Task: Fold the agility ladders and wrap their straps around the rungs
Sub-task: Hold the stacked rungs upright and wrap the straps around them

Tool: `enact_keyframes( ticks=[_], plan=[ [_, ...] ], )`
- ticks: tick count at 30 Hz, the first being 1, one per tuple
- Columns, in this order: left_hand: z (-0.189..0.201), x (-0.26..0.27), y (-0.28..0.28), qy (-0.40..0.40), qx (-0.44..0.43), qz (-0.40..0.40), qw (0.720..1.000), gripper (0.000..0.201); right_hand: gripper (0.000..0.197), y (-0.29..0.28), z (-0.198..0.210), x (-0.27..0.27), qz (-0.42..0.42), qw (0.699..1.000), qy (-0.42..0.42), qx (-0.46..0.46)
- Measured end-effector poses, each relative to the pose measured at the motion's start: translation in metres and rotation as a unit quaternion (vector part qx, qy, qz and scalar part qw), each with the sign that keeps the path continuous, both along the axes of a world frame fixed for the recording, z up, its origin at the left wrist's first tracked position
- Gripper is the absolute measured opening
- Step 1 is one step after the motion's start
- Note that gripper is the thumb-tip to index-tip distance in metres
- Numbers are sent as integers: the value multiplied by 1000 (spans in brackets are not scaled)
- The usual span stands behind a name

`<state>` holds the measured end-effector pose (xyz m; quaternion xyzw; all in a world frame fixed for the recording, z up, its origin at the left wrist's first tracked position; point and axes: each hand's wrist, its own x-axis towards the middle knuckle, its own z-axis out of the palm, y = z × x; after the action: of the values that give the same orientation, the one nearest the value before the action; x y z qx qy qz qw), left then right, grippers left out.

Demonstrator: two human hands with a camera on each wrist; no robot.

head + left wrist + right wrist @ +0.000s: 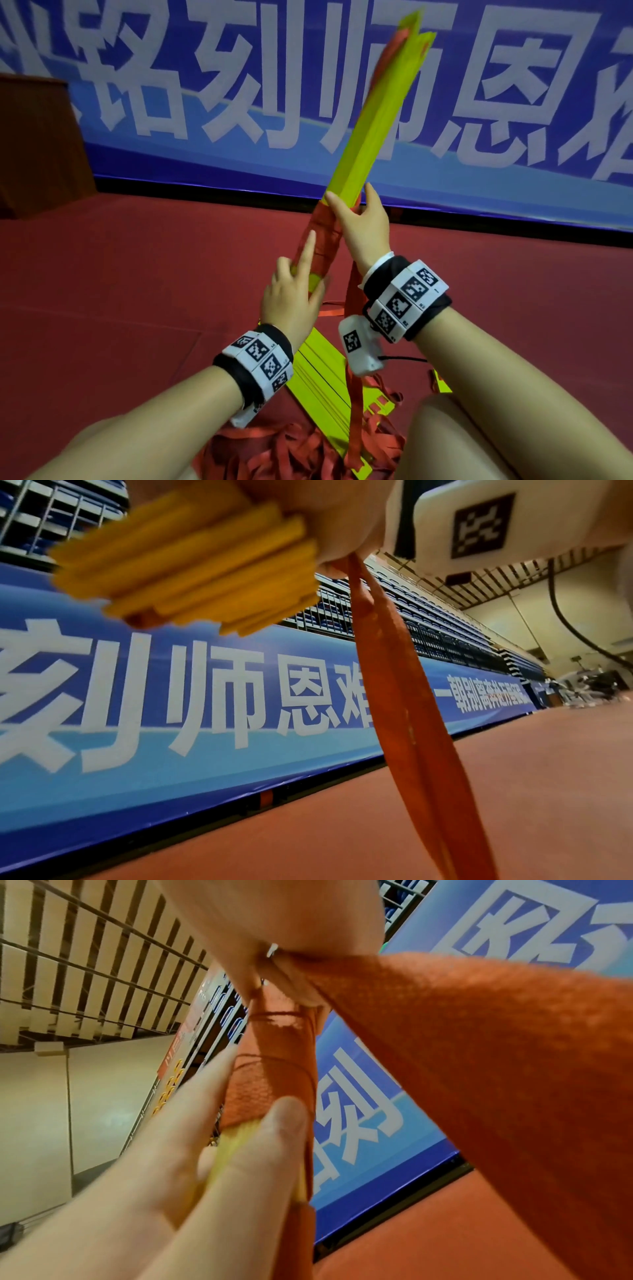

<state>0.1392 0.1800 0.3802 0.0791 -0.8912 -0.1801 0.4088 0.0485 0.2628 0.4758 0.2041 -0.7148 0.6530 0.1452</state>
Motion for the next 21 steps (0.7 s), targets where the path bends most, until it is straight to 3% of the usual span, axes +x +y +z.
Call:
enact_keyframes(
  ticks=[2, 4, 7, 10, 14, 19, 21],
  plan=[
    [-1, -1, -3, 40, -55, -4, 998, 63, 33, 2, 2, -1, -17, 999, 35, -26],
    [2, -1, -7, 69, -70, -25, 995, 59, 23, 8, 4, -3, -15, 997, 51, -48],
    [14, 0, -9, 88, 69, -118, 987, 66, 25, 16, 9, -7, 66, 991, 45, -104],
    [24, -2, -8, 45, 253, -184, 949, 78, 19, 26, 16, -5, 149, 980, 17, -132],
    [22, -3, -4, -41, 354, -276, 893, 100, 8, 31, 14, -1, 211, 973, -11, -90],
    [27, 5, -6, -18, 443, -365, 819, 64, 22, 36, 19, -4, 315, 944, -70, -69],
    [31, 6, -9, -30, 459, -382, 801, 54, 26, 41, 24, -4, 333, 937, -86, -61]
  ],
)
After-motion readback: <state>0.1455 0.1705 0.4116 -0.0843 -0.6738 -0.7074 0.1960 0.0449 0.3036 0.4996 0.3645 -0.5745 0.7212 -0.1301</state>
